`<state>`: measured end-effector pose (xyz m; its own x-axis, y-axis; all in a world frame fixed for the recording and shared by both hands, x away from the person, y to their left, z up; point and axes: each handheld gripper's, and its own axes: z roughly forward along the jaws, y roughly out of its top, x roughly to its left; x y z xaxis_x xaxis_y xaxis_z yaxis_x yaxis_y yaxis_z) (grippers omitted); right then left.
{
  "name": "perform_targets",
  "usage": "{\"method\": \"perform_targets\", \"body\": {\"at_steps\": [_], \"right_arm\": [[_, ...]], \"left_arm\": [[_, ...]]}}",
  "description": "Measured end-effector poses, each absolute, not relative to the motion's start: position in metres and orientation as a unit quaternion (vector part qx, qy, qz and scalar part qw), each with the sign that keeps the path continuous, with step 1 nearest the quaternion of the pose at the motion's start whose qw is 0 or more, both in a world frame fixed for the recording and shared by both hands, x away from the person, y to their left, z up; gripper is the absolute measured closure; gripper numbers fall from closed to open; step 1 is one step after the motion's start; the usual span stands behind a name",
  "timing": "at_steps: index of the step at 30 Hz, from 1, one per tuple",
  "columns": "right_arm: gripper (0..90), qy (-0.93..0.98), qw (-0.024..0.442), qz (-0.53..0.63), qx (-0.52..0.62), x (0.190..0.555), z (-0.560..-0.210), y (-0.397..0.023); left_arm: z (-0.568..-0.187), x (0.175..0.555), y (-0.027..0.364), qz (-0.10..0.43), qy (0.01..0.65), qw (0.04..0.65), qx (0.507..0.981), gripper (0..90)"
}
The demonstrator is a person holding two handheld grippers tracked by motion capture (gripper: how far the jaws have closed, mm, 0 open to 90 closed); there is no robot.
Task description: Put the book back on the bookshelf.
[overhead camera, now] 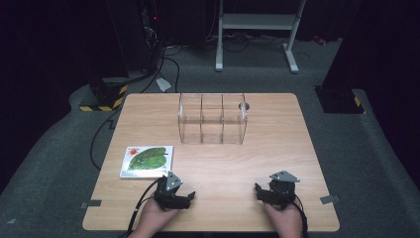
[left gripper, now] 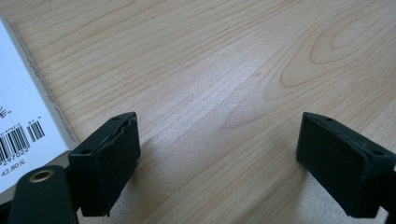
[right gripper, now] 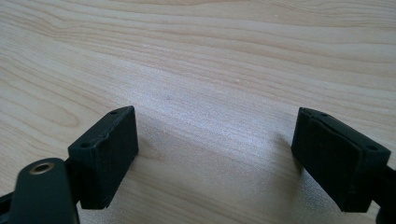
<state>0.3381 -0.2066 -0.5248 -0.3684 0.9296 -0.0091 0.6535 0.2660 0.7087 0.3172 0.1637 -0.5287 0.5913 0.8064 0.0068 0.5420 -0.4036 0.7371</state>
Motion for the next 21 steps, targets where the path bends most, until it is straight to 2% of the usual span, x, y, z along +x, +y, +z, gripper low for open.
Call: {"method": "perform_targets", "body": {"at_steps": [21], "right_arm": [[14.7, 0.765, 0.219, 0.314, 0.517, 0.338, -0.5246, -0.2069]], "left_arm": [[-0.5272, 0.3171, 0.1656, 0.182, 0.407, 0.355, 0.822, 15.2]]}}
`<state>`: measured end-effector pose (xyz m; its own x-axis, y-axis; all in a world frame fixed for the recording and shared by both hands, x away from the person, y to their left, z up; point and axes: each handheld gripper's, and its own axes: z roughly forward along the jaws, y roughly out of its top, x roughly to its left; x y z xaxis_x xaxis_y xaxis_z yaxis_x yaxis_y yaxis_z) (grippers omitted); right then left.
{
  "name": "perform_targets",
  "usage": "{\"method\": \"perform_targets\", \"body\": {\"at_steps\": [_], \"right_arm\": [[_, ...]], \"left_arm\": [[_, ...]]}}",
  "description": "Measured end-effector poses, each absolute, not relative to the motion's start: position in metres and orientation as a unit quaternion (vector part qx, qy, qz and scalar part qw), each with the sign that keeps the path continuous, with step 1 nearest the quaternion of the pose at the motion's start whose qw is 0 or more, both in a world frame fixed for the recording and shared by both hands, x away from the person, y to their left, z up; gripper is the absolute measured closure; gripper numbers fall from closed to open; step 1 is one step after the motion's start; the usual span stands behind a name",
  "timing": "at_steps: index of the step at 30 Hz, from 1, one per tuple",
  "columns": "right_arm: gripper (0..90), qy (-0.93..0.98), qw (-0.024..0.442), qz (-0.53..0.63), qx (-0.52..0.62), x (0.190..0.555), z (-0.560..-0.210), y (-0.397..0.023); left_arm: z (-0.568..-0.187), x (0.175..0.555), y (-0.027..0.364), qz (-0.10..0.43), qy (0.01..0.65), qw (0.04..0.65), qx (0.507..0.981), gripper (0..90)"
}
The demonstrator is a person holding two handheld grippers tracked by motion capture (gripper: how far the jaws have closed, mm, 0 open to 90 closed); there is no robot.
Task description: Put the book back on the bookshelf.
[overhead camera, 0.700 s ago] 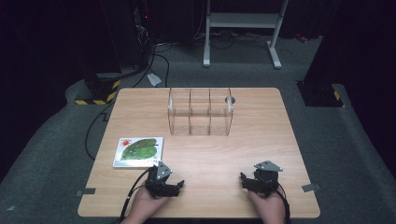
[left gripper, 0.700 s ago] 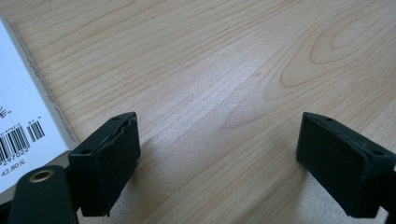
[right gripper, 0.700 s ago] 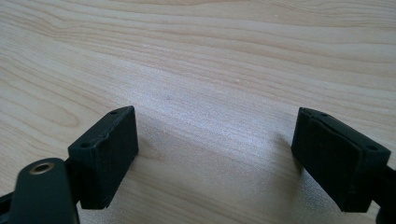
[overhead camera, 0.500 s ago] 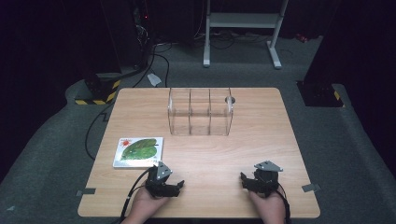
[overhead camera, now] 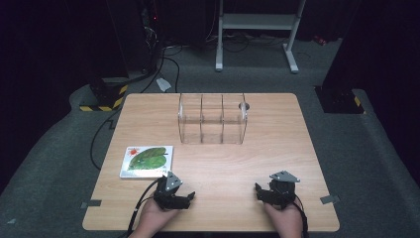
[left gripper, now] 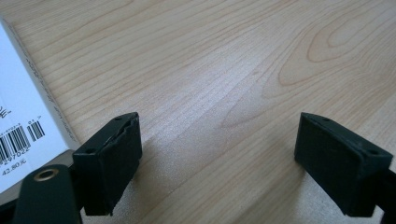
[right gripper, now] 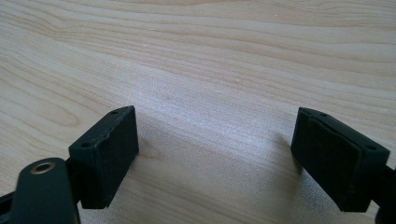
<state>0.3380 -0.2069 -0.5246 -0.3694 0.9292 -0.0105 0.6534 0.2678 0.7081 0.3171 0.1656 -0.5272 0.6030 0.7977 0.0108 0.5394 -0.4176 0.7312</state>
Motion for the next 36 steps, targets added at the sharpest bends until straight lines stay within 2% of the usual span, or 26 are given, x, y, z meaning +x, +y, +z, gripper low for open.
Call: {"method": "perform_targets", "body": {"at_steps": [13, 36], "right_arm": [[14.7, 0.765, 0.219, 0.315, 0.518, 0.338, -0.525, -0.207], [14.8, 0.765, 0.219, 0.315, 0.518, 0.338, -0.525, -0.207]], "left_arm": [[-0.507, 0.316, 0.188, 0.204, 0.418, 0.386, 0.797, 15.7], [-0.49, 0.329, 0.25, 0.227, 0.476, 0.392, 0.754, 17.1]]}}
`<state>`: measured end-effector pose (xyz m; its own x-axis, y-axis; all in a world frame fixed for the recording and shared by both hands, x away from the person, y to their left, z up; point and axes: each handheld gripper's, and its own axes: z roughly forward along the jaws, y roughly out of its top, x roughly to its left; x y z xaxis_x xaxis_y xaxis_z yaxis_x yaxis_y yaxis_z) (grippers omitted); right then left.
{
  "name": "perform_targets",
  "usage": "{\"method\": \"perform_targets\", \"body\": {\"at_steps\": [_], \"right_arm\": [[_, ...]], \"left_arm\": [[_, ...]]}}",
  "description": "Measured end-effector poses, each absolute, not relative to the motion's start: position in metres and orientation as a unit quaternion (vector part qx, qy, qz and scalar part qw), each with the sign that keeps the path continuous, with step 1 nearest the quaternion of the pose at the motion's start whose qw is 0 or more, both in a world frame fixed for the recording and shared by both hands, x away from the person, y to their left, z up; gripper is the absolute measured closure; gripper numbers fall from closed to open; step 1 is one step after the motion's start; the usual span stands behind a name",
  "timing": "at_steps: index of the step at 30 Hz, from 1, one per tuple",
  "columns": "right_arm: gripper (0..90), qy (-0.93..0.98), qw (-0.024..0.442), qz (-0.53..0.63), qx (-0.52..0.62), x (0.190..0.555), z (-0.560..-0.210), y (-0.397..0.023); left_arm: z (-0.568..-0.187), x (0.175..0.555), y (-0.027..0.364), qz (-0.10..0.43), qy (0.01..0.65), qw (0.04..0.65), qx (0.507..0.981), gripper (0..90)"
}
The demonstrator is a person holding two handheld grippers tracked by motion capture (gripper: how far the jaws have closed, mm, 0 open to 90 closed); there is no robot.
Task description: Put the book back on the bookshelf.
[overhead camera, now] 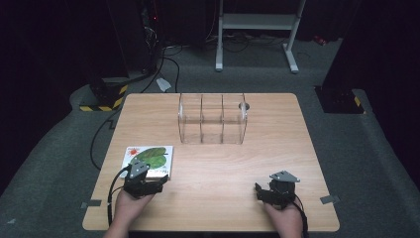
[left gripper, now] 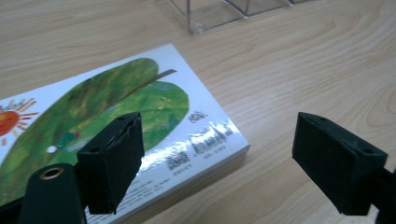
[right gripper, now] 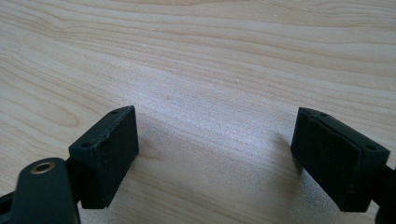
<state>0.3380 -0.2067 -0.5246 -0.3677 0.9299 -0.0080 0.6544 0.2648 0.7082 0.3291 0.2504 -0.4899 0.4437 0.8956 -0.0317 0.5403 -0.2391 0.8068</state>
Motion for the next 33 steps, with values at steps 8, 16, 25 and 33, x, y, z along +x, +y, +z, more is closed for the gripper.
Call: {"method": "perform_targets", "body": {"at_steps": [8, 16, 25, 33], "right_arm": [[14.8, 0.765, 0.219, 0.315, 0.518, 0.338, -0.525, -0.207], [14.8, 0.765, 0.218, 0.315, 0.517, 0.338, -0.525, -0.207], [14.8, 0.765, 0.218, 0.315, 0.517, 0.338, -0.525, -0.207], [14.8, 0.764, 0.219, 0.315, 0.518, 0.338, -0.525, -0.207]], "left_arm": [[-0.484, 0.336, 0.267, 0.248, 0.492, 0.375, 0.745, 17.4], [-0.495, 0.351, 0.294, 0.259, 0.52, 0.358, 0.731, 17.5], [-0.507, 0.359, 0.325, 0.267, 0.559, 0.345, 0.705, 17.5], [-0.517, 0.363, 0.345, 0.255, 0.591, 0.344, 0.684, 18.2]]}}
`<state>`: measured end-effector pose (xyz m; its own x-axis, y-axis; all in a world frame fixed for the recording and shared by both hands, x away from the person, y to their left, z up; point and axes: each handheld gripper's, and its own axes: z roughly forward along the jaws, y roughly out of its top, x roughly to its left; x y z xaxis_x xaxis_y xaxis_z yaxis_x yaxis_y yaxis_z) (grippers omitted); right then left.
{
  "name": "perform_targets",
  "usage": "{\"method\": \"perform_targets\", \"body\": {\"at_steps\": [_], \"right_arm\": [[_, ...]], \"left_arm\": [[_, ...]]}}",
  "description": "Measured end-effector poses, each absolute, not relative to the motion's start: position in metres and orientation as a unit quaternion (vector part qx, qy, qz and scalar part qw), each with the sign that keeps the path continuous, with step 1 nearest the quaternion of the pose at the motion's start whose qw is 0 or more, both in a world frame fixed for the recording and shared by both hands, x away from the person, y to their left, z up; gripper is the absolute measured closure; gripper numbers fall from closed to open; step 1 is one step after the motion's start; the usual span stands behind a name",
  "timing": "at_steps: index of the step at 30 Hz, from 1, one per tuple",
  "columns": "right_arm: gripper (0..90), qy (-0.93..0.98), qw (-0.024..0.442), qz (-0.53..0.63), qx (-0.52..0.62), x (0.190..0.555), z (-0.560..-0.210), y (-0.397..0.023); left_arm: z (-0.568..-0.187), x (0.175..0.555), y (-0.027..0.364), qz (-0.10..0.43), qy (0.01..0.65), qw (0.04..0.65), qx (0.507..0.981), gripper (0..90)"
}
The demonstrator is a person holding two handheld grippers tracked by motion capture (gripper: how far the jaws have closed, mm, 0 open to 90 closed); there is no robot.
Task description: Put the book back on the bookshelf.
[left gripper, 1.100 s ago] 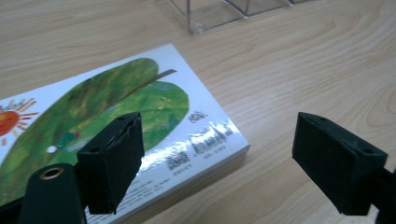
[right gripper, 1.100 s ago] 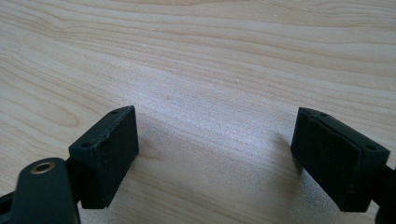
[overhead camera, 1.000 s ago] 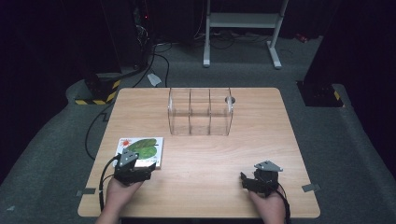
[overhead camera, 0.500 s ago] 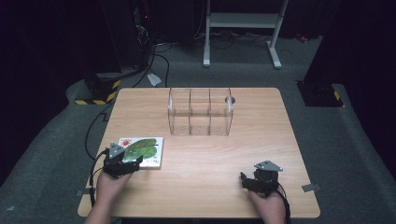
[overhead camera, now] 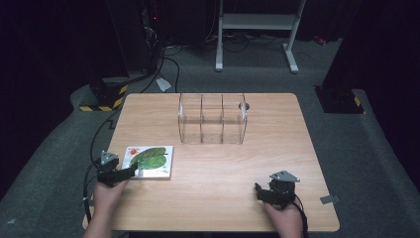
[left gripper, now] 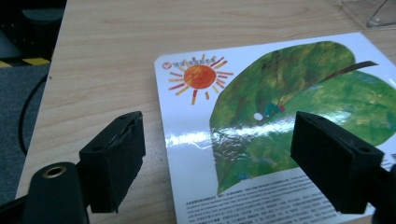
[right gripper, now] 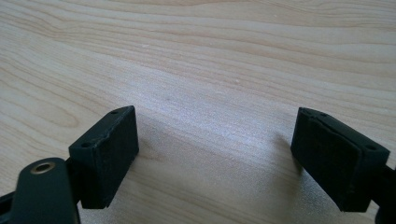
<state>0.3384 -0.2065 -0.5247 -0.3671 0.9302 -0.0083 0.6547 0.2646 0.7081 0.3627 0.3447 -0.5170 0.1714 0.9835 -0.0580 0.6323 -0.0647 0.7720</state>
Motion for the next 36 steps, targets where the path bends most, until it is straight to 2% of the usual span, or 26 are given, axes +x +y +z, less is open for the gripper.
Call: {"method": "perform_targets", "body": {"at_steps": [14, 36], "right_arm": [[14.8, 0.765, 0.219, 0.315, 0.518, 0.338, -0.525, -0.207], [14.8, 0.764, 0.219, 0.315, 0.518, 0.338, -0.525, -0.207]], "left_arm": [[-0.522, 0.366, 0.343, 0.239, 0.589, 0.344, 0.691, 24.2], [-0.521, 0.36, 0.314, 0.236, 0.558, 0.345, 0.717, 24.1]]}}
